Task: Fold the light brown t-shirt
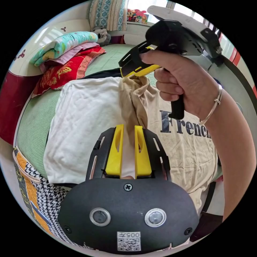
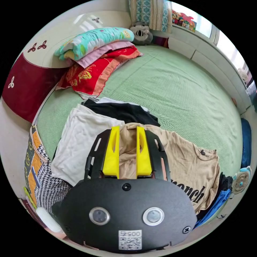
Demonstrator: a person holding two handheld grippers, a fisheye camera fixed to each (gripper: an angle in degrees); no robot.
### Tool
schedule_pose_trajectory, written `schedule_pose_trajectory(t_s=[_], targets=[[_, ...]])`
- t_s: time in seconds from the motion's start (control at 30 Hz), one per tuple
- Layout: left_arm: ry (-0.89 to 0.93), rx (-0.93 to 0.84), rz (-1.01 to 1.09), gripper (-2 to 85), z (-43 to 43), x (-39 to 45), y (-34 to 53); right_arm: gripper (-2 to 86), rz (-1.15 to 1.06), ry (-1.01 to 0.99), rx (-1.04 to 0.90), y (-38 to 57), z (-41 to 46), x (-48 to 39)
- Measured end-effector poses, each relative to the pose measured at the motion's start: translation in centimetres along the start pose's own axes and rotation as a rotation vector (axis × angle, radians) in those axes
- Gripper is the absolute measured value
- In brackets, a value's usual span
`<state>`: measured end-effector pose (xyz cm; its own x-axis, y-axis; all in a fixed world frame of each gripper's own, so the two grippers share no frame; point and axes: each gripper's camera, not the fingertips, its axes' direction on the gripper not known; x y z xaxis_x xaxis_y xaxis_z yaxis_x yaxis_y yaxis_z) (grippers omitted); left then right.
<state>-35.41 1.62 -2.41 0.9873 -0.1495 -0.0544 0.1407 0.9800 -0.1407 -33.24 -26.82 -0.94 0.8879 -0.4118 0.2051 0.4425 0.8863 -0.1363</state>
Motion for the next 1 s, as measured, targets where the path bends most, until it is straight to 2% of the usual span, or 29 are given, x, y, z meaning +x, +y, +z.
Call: schedule_pose_trajectory(t_s=[0.17,0.3,0.5,0.73,0.83,1.0], targets=[[-0.035,0.006,-0.005,2.2,-0.1,-0.1,-0.5,-0.3,-0.022,0.032,0.018,-1.6,2.2,1.0],[-0.055,0.031,0.003,0.8,-1.4,-0.1,-0.7,-1.3,-0.026,0.047,0.058,-2.4,1.1,2.5],[-0.029,0.08,0.06,0.4,-4.1,1.9,-0.2,-1.5,0.021,-0.03,0.101,-1.8,-0.8,7.8],[-0.014,-0.004,0.129,0.6,-0.9,6.0,0.8,-0.7,0.139,-0.08,0.039,0.8,4.4,15.7],[-0.03,-0.051,0.122,2.1,0.9,6.5,0.9,2.5,0.194,-0.023,-0.04,1.2,7.4,18.0],[-0.046,-0.023,0.129,4.2,0.8,6.5,0.9,7.4,0.085,0.006,0.017,2.8,7.4,19.2]])
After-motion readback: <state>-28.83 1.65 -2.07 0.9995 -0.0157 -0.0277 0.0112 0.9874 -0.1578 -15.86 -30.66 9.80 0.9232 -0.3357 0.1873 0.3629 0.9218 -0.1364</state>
